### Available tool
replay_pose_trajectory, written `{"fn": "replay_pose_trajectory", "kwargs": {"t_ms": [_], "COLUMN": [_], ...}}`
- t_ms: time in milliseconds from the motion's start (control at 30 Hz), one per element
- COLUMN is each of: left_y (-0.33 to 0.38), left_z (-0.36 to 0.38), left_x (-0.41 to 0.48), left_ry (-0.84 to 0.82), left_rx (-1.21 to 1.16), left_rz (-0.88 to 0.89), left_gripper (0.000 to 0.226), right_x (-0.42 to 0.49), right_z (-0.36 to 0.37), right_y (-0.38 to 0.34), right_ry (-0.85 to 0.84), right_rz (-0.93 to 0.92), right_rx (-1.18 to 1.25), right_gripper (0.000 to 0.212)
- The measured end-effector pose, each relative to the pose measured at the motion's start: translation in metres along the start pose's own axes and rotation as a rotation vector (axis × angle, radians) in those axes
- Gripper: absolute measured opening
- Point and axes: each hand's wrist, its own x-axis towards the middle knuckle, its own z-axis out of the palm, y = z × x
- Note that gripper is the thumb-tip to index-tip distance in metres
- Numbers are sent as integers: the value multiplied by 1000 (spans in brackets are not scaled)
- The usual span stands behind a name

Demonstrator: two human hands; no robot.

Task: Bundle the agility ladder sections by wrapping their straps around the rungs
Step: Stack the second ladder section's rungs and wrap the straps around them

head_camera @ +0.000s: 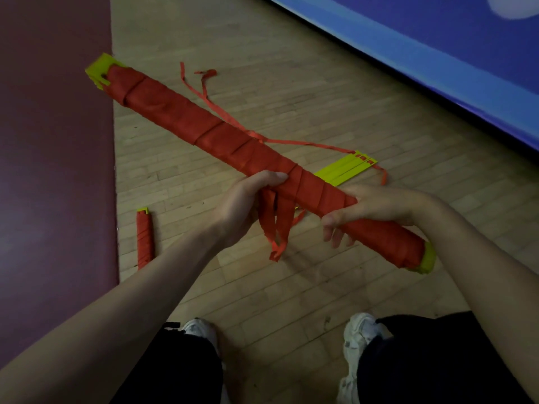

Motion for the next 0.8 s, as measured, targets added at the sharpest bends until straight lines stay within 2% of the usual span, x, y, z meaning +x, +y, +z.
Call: {"fn": "replay_pose_trajectory", "kwargs": {"t_ms": [67, 200, 400, 500, 633, 800], "left_y": [0, 7, 12, 10, 2, -6], "left_z": [-3, -10, -18, -20, -12, -4], "left_x": [-2, -8, -24, -27, -30, -26], "left_ry": [-37, -139, -285, -270, -256, -179], "left_rx": [12, 16, 7, -33, -25, 26], "left_rz": [22, 61, 43, -17, -105, -134], "left_gripper": [32, 43, 29, 25, 20, 23], "right_x": [-1, -9, -21, -22, -22, -14], "right_z": [5, 13, 10, 7, 10, 11], "right_y": [2, -10, -28, -25, -17, -9], "right_ry": [-35, 29, 20, 65, 142, 278], "right_rz": [33, -6, -100, -113, -117, -124], "right_rx": [68, 146, 152, 119, 142, 86], "right_gripper": [18, 16, 10, 15, 6, 11]}}
